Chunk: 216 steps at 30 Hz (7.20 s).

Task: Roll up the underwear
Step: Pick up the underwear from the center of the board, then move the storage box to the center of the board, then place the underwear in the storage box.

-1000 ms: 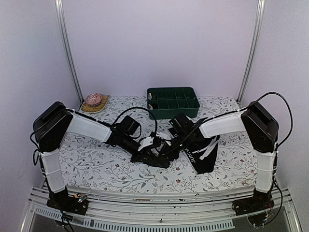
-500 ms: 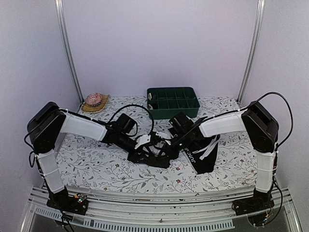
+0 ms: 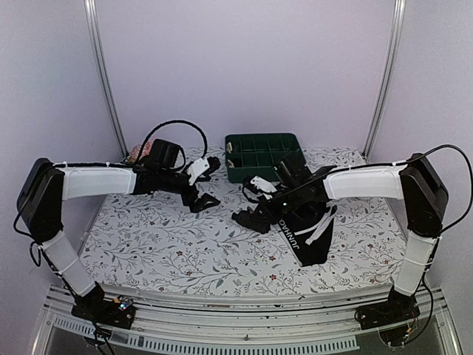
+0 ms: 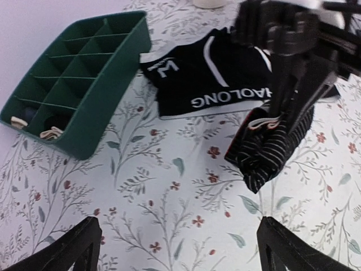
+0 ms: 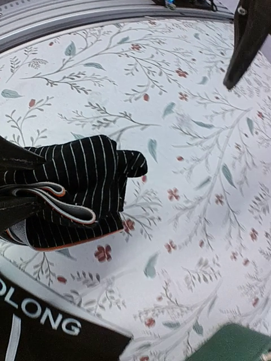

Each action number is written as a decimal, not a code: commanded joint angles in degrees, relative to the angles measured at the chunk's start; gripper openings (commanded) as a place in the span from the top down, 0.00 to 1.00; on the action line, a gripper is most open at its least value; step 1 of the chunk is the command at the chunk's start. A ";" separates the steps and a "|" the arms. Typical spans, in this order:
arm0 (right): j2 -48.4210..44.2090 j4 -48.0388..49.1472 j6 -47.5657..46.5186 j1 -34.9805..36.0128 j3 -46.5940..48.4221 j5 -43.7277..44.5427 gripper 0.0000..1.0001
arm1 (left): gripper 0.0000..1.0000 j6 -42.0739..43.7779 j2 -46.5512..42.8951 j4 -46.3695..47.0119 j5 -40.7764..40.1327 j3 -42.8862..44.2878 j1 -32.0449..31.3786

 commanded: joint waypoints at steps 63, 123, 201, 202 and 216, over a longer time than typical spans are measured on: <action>8.27 33.47 12.78 -4.17 18.82 56.22 0.98 | 0.72 3.84 50.92 -43.21 -13.47 73.97 -2.80; 37.69 10.13 13.85 2.92 49.30 25.53 0.99 | 0.02 -6.99 6.12 -8.76 -2.23 17.81 16.79; 31.43 -23.75 22.15 2.34 49.59 27.42 0.57 | 0.75 2.13 32.15 -19.90 1.71 32.23 6.90; 30.82 -23.11 21.53 2.32 49.76 27.40 0.52 | 0.74 1.33 32.53 -19.86 1.25 32.84 7.20; 12.59 -12.37 12.27 2.33 37.20 28.48 0.28 | 0.55 -2.16 35.54 -17.20 -12.32 40.17 9.64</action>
